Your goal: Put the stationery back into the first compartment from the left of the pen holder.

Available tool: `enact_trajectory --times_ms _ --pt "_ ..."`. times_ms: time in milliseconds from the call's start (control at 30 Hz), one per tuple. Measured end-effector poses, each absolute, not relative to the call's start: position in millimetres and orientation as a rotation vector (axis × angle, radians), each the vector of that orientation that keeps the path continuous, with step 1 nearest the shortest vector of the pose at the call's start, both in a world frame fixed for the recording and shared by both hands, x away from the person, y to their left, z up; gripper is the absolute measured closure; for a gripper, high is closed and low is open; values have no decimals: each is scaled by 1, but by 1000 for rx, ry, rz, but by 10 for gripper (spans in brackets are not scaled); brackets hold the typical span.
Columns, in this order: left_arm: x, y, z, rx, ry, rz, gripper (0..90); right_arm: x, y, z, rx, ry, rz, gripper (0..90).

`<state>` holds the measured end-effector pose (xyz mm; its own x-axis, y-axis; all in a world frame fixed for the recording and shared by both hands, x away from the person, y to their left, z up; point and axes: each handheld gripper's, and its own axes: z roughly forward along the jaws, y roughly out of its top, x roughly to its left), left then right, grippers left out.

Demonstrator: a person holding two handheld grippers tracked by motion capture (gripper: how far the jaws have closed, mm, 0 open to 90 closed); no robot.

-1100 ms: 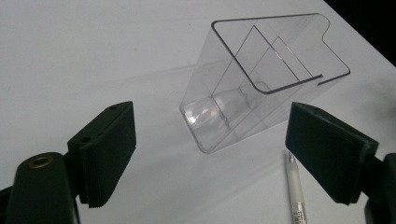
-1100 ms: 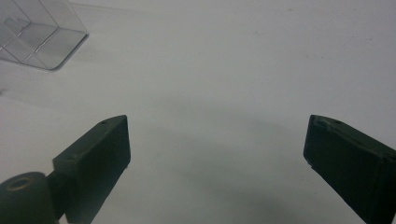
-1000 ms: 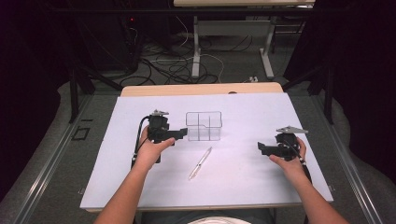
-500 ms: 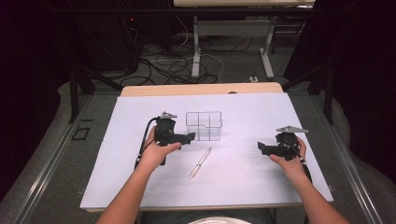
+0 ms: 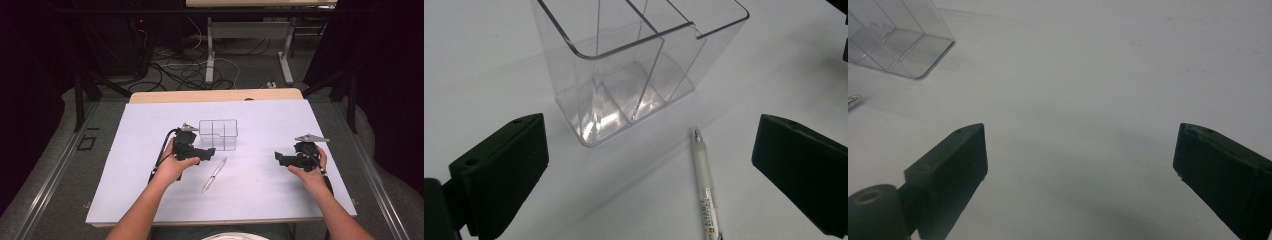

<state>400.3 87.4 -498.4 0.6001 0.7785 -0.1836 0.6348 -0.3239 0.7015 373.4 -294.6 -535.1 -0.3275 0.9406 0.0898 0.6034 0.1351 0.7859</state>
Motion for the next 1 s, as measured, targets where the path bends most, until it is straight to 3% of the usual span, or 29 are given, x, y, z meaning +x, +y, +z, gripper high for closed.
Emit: enact_trajectory --times_ms 267,433,733,1000 --pt "396 73 -506 2123 1082 214 50 373 -293 -535 1479 1998 1053 68" --pt "395 65 -513 2161 1071 173 168 373 -292 -536 1477 2002 1047 68" --pt "399 47 -515 2246 1049 121 256 372 -291 -537 1476 2007 1036 68" --pt "407 37 -516 2277 1091 80 289 372 -291 -538 1478 2008 1035 68"
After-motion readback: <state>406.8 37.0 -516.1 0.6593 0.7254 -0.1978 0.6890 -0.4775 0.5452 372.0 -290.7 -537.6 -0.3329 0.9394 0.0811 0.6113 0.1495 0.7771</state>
